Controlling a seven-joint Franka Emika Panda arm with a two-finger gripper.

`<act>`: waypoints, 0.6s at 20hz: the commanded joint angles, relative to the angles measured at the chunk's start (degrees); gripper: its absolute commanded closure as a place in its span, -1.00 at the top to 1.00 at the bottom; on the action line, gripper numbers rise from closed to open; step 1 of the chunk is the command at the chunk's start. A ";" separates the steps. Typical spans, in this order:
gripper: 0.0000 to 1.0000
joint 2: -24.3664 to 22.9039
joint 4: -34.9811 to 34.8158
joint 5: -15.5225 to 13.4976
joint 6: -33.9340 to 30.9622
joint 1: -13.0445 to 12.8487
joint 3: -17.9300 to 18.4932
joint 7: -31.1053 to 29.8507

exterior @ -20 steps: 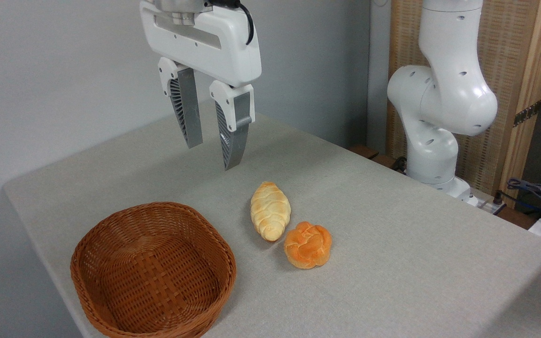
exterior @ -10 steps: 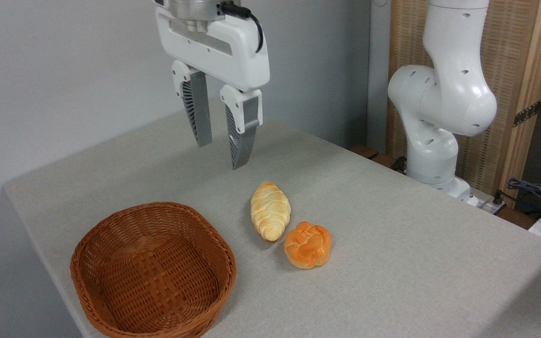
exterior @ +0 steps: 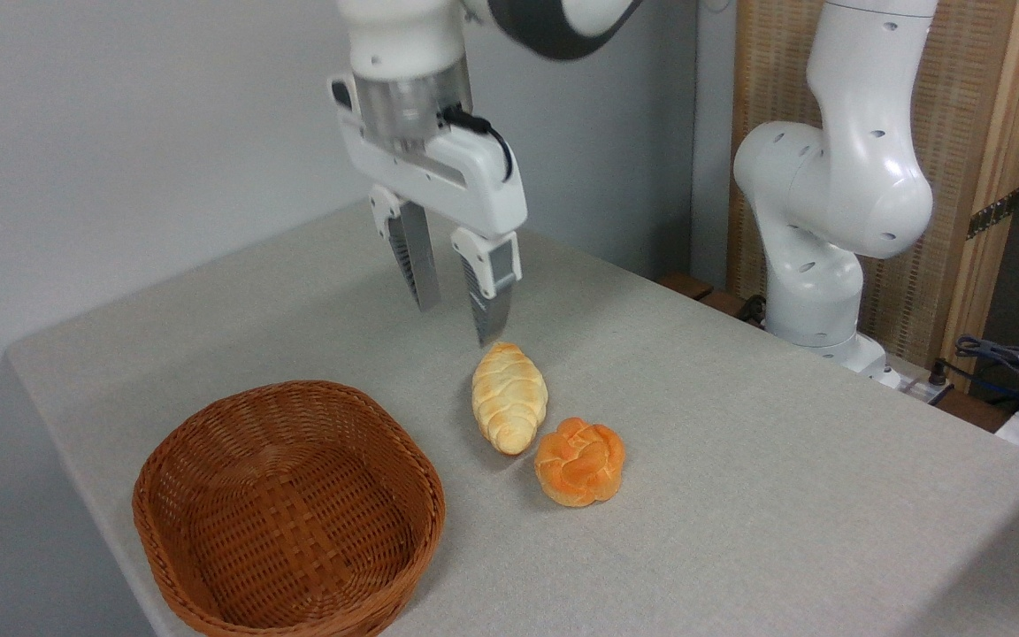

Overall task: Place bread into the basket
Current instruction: 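Move the open gripper over the elongated golden bread roll and lower it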

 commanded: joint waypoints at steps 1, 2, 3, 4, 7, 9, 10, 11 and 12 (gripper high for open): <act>1.00 -1.38 -4.90 0.03 1.78 -1.32 -0.33 -17.32; 1.00 -1.38 -5.69 -0.06 2.22 -1.32 -0.33 -21.72; 1.00 -1.29 -6.22 -0.15 2.66 -1.32 -0.33 -26.46; 1.00 -1.20 -7.01 -0.23 3.62 -1.32 -0.33 -30.94; 1.00 -1.20 -9.56 -0.24 6.88 -1.32 -0.33 -37.83; 1.00 -1.20 -12.27 -0.15 8.63 -1.40 -0.33 -37.93; 1.00 -1.20 -13.51 -0.15 9.86 -1.58 -0.42 -37.93; 1.00 -1.20 -14.48 0.11 10.57 -2.02 -0.33 -37.93; 1.00 -1.29 -15.01 0.46 10.57 -2.11 -0.33 -37.93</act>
